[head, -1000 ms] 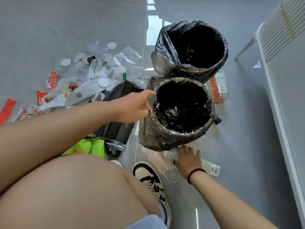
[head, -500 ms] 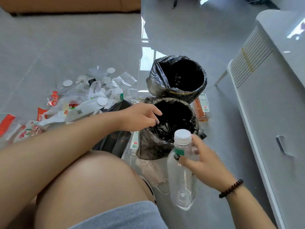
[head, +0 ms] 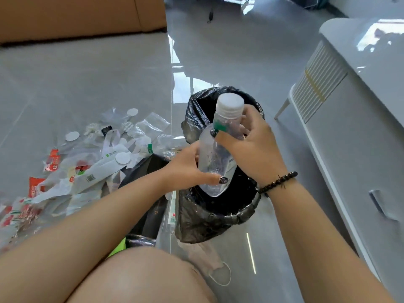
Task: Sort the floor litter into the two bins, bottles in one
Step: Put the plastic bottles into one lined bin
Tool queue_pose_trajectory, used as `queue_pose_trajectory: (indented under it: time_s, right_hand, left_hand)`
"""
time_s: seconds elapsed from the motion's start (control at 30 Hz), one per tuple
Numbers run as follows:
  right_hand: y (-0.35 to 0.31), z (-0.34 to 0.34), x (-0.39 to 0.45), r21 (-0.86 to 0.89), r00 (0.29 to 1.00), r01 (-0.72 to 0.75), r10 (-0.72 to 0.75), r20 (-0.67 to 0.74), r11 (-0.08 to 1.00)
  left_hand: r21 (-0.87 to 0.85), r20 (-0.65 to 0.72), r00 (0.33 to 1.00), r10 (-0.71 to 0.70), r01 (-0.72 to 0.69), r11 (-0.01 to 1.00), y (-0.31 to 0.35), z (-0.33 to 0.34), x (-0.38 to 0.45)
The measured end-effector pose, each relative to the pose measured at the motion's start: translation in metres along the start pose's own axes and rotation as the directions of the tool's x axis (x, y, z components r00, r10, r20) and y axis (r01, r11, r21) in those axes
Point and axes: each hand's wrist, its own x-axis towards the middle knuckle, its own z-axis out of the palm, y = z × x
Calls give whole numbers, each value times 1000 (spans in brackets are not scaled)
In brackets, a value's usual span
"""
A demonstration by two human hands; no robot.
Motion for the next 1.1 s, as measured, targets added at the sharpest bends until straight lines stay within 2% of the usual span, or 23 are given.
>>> queue_pose_trajectory:
  time_s: [0.1, 0.2, 0.3, 0.4, 0.53, 0.73, 0.8, 0.9, 1.0, 1.1]
  right_hand:
    - [29, -6, 12, -25, 987, -66, 61, -152, 998]
    - [64, 0, 24, -26, 963, -172, 163, -215, 985]
    - [103, 22, 27, -79, 950, -275, 258, -178, 958]
    - [135, 47, 24, -111, 943, -323, 309, -123, 940]
    - [161, 73, 23, -101, 920, -389, 380, -96, 916]
    - [181, 88, 21, -107, 892, -448, 434, -126, 888]
    - [183, 85, 23, -121, 876, -481, 468, -116, 869]
    - [185, 81, 26, -151, 863, -505, 494, -107, 850]
    - [188, 83, 26, -226, 879, -477, 466, -105, 849]
    - [189, 83, 21, -347, 896, -442, 430, -114, 827]
  left_hand:
    - [16, 11, 1000, 14, -14, 1000, -22, 5, 27]
    - [-23, -219, 974, -60, 56, 998, -50, 11, 46]
    - [-129, -402, 889, -220, 184, 975, -84, 22, 51]
    - [-215, -360, 852, -380, 321, 923, -107, 30, 48]
    - [-185, -367, 841, -398, 354, 917, -119, 36, 48]
    - [-172, -218, 881, -421, 389, 905, -115, 49, 45]
    - [-6, -175, 912, -372, 376, 926, -112, 49, 46]
    - [237, -22, 945, -325, 321, 917, -108, 43, 43]
    - [354, 153, 928, -340, 269, 896, -108, 31, 36]
    - [463, 229, 899, -373, 237, 854, -104, 28, 32]
